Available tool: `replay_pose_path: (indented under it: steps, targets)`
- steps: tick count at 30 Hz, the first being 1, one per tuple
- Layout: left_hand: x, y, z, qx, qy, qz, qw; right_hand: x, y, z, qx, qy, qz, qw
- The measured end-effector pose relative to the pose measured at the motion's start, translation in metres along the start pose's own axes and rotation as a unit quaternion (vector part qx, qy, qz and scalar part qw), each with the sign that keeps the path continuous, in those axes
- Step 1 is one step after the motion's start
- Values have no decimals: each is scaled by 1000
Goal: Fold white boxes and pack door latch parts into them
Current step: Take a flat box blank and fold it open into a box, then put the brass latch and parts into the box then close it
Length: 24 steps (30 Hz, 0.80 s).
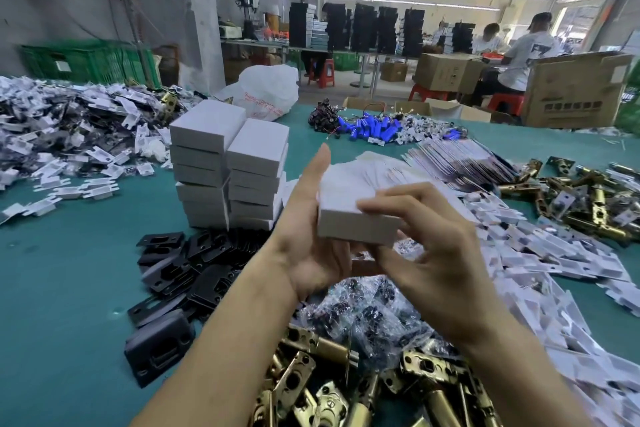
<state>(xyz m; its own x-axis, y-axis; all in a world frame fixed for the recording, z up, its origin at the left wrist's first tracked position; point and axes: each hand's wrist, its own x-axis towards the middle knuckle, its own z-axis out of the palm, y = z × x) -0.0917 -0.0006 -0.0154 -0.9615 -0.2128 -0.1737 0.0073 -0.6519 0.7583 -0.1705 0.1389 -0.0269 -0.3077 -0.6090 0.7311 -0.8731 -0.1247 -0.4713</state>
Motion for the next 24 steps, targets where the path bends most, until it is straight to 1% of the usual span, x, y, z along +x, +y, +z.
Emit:
replay_pose_path:
  steps: [2,3,5,7,8,10,12,13,14,17,18,21,22,24]
  targets:
    - [2,0,-4,-62,20,6,998,-1,1,2,1,-55,22,998]
    - [3,1,-5,-75,49,14,996,-2,2,2,-8,-92,46,995]
    - [6,0,-6,-33,140,46,988,-5,3,-1,-62,-165,97,980]
    - [8,1,-6,6,236,99,967,-7,1,-1,-104,-215,122,963]
    - [9,2,-8,13,268,129,955,-8,-3,0,-106,-245,130,955]
    - [6,4,-11,19,294,181,938,-10,-12,8,-100,-331,145,927]
    - [4,6,-12,13,289,208,934,-11,-21,19,-127,-413,137,891]
    - [4,7,-13,9,282,221,934,-11,-25,27,-149,-437,122,879]
    - [3,7,-13,10,272,235,933,-10,-28,34,-168,-450,101,871]
    - [4,7,-12,45,252,279,926,-8,-33,50,-219,-453,22,864]
    - [3,6,-11,59,252,292,921,-8,-32,52,-222,-453,17,863]
    - [3,5,-12,79,270,330,901,-9,-27,47,-179,-439,51,879]
    - [3,6,-12,80,277,343,894,-9,-26,41,-161,-419,72,891]
    - [4,6,-12,93,283,359,885,-7,-22,24,-112,-355,131,919]
